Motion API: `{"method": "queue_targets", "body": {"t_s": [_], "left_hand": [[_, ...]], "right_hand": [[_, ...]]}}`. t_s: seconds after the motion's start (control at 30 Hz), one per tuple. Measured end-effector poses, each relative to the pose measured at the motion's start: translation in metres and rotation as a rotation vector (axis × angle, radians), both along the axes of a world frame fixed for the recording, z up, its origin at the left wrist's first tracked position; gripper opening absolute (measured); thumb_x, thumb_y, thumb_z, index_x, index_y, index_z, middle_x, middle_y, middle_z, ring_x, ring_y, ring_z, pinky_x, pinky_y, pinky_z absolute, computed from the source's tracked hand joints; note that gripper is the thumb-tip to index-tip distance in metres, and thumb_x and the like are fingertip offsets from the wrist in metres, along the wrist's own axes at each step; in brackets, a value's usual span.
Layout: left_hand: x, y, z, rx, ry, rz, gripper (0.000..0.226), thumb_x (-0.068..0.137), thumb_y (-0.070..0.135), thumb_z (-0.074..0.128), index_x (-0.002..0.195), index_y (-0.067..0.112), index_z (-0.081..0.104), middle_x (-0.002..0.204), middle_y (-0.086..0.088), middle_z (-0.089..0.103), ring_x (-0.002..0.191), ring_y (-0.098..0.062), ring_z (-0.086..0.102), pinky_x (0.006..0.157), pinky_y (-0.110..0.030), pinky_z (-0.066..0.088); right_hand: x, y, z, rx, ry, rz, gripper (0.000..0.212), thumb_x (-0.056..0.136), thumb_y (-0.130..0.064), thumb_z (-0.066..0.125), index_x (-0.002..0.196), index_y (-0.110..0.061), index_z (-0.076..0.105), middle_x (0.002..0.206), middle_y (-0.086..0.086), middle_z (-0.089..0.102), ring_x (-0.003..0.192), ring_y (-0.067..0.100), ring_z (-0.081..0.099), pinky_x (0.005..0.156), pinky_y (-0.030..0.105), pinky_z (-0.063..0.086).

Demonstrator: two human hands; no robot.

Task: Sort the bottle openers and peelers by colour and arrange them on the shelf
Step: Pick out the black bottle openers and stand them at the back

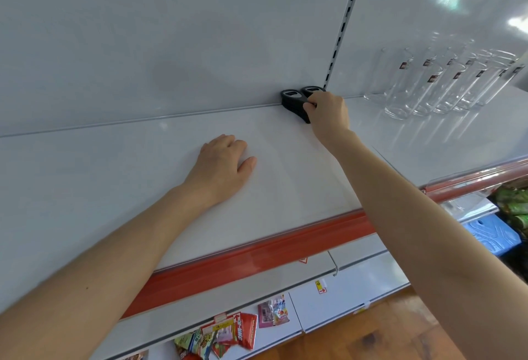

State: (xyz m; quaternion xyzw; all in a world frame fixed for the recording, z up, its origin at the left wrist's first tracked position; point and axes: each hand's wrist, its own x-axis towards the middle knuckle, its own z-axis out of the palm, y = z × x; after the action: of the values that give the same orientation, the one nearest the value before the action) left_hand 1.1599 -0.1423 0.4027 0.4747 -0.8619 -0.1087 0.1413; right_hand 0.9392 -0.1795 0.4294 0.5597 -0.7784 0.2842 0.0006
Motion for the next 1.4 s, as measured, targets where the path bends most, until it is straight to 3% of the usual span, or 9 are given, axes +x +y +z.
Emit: {"method": "queue_targets", "body": {"t_s": [0.1,0.23,0.47,0.6,0.87,1.03,1.1,1.2,1.4], "left_hand": [[-0.001,0.0,0.0,-0.012,0.015,-0.006,0.045,0.097,0.037,0.037,0.124,0.003,0.05,0.129,-0.016,0.048,0.126,-0.025,0.036,0.104,-0.029,0.021],[0.0,0.002,0.002,-0.003,0.011,-0.003,0.066,0.081,0.046,0.024,0.121,0.003,0.052,0.126,-0.016,0.05,0.124,-0.025,0.039,0.102,-0.03,0.024],[0.0,0.003,0.004,-0.005,0.02,-0.003,0.066,0.08,0.047,0.024,0.121,0.003,0.053,0.125,-0.015,0.051,0.123,-0.025,0.04,0.103,-0.032,0.025],[-0.001,0.003,0.003,0.001,0.012,0.01,0.048,0.096,0.039,0.036,0.123,0.003,0.051,0.129,-0.016,0.049,0.126,-0.025,0.037,0.104,-0.03,0.023],[-0.001,0.005,0.008,0.002,0.002,0.009,0.059,0.089,0.045,0.029,0.12,0.001,0.052,0.128,-0.017,0.049,0.124,-0.026,0.038,0.102,-0.031,0.024],[0.005,0.002,0.021,-0.045,-0.179,-0.016,0.047,0.097,0.041,0.033,0.126,0.007,0.047,0.135,-0.012,0.044,0.13,-0.024,0.034,0.107,-0.038,0.023],[0.015,0.005,0.035,-0.063,-0.213,-0.021,0.048,0.097,0.04,0.033,0.13,0.009,0.045,0.137,-0.011,0.043,0.129,-0.024,0.037,0.108,-0.038,0.022],[0.048,0.018,0.048,-0.133,-0.153,0.018,0.047,0.096,0.041,0.034,0.127,0.01,0.049,0.129,-0.007,0.05,0.121,-0.023,0.043,0.107,-0.035,0.022],[0.148,0.061,0.048,-0.284,0.004,0.225,0.045,0.094,0.036,0.043,0.129,0.009,0.052,0.132,-0.009,0.053,0.126,-0.025,0.043,0.111,-0.038,0.019]], "right_hand": [[-0.001,0.0,0.0,0.003,-0.004,0.006,0.029,0.09,-0.009,0.044,0.063,-0.007,0.036,0.057,0.001,0.029,0.068,0.025,0.035,0.045,0.027,0.016],[-0.001,0.0,0.0,0.014,0.009,-0.001,0.041,0.091,-0.011,0.045,0.056,-0.014,0.026,0.057,0.001,0.029,0.07,0.025,0.035,0.045,0.027,0.016],[-0.001,-0.001,0.001,0.021,0.025,-0.003,0.041,0.092,-0.011,0.045,0.055,-0.014,0.026,0.057,0.001,0.029,0.069,0.024,0.036,0.045,0.027,0.016],[0.0,0.0,0.002,0.024,0.015,-0.006,0.034,0.09,-0.009,0.044,0.058,-0.01,0.031,0.057,0.002,0.03,0.068,0.024,0.037,0.045,0.027,0.016],[0.007,0.008,0.01,0.016,0.039,-0.038,0.033,0.088,-0.016,0.045,0.058,-0.013,0.031,0.063,0.005,0.036,0.071,0.027,0.037,0.047,0.03,0.017],[0.025,0.011,0.026,0.006,0.152,0.03,0.022,0.093,-0.022,0.042,0.084,-0.005,0.051,0.098,0.013,0.057,0.103,0.029,0.046,0.065,0.032,0.028],[0.041,0.011,0.033,0.045,0.145,0.154,0.03,0.094,-0.026,0.045,0.104,0.0,0.056,0.115,0.014,0.058,0.115,0.029,0.044,0.076,0.035,0.037],[0.078,0.01,0.042,0.085,0.104,0.345,0.05,0.095,-0.036,0.047,0.136,-0.008,0.043,0.14,0.008,0.045,0.132,0.025,0.035,0.102,0.033,0.031],[0.185,0.009,0.052,0.077,0.097,0.625,0.051,0.094,-0.039,0.049,0.137,-0.012,0.043,0.142,0.003,0.043,0.133,0.02,0.036,0.105,0.027,0.027]]}}
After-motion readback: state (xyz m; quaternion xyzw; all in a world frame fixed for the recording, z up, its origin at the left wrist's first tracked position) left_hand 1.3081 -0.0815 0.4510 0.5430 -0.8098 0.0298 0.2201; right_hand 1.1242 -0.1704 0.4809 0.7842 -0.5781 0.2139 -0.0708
